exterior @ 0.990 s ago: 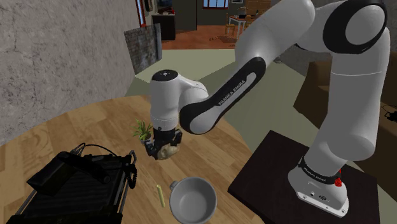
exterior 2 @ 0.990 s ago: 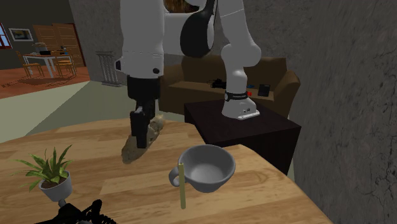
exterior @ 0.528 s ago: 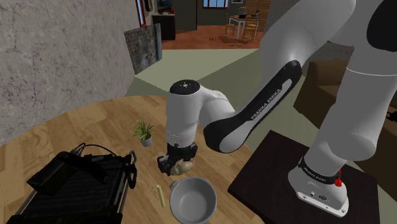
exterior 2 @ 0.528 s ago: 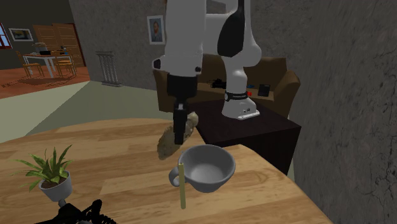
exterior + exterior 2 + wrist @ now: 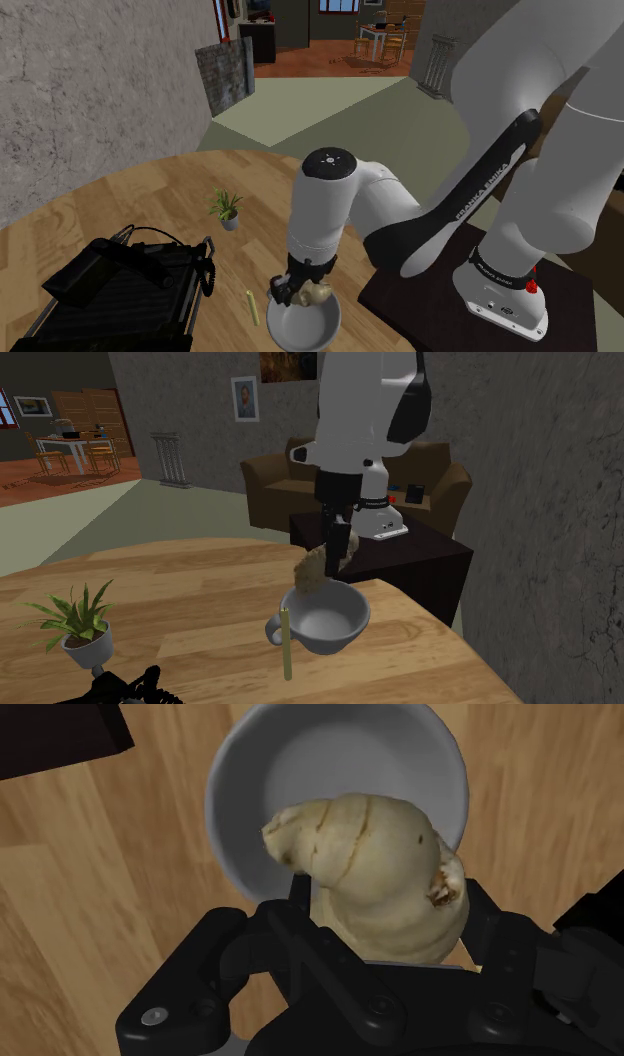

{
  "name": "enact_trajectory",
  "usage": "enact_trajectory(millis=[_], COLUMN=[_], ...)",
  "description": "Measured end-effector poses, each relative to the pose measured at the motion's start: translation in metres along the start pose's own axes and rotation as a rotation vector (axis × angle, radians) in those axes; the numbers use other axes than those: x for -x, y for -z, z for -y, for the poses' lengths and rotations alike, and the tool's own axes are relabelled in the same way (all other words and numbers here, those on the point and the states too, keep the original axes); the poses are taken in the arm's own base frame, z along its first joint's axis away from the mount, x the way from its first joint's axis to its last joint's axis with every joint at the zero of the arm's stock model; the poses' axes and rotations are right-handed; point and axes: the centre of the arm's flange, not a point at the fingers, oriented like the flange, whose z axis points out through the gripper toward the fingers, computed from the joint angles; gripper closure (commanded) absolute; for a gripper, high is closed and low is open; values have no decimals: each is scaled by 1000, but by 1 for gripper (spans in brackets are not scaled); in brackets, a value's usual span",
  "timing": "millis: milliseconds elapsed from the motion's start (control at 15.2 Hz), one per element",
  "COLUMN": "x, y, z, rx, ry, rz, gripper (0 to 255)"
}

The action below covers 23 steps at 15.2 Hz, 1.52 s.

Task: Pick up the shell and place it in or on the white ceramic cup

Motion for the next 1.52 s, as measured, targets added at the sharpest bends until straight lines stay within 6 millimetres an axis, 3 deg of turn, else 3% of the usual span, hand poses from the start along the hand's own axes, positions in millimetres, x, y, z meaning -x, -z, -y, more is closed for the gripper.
enact_trajectory(millis=[858, 1320, 1386, 1518], x=[7, 9, 9, 8], y=[-67, -72, -72, -72], z=[-6, -7, -7, -7], rx=[0, 0, 0, 0], ry=[-2, 0, 0, -1], rz=[0, 0, 0, 0], gripper=[255, 255, 0, 0])
